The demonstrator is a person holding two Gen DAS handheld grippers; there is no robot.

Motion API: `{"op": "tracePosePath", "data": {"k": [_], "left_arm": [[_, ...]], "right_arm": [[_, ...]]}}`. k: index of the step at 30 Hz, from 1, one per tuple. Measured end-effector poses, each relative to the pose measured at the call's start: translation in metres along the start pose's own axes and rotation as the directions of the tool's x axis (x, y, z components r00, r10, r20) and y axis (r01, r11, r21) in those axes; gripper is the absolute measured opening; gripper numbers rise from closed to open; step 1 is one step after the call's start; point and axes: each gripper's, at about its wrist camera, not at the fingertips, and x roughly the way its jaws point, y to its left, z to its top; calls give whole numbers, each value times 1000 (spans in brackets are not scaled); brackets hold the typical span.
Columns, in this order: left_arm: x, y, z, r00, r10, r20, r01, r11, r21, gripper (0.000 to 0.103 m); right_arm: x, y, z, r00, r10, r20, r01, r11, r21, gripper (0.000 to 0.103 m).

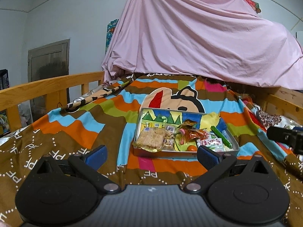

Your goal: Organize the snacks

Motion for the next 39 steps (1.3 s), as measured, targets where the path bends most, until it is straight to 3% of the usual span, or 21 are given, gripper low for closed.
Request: {"op": "tracePosePath", "data": {"k": [23,39], "left_arm": [[-23,-4,-9,999,32,-25,-32,999,11,103],[-22,-6,-12,997,43,-71,-41,999,33,103]], "right_arm": [[-31,-1,-22,996,-30,-82,28,999,-21,102],[-25,1,-33,987,-42,-153,40,999,-16,102]]}}
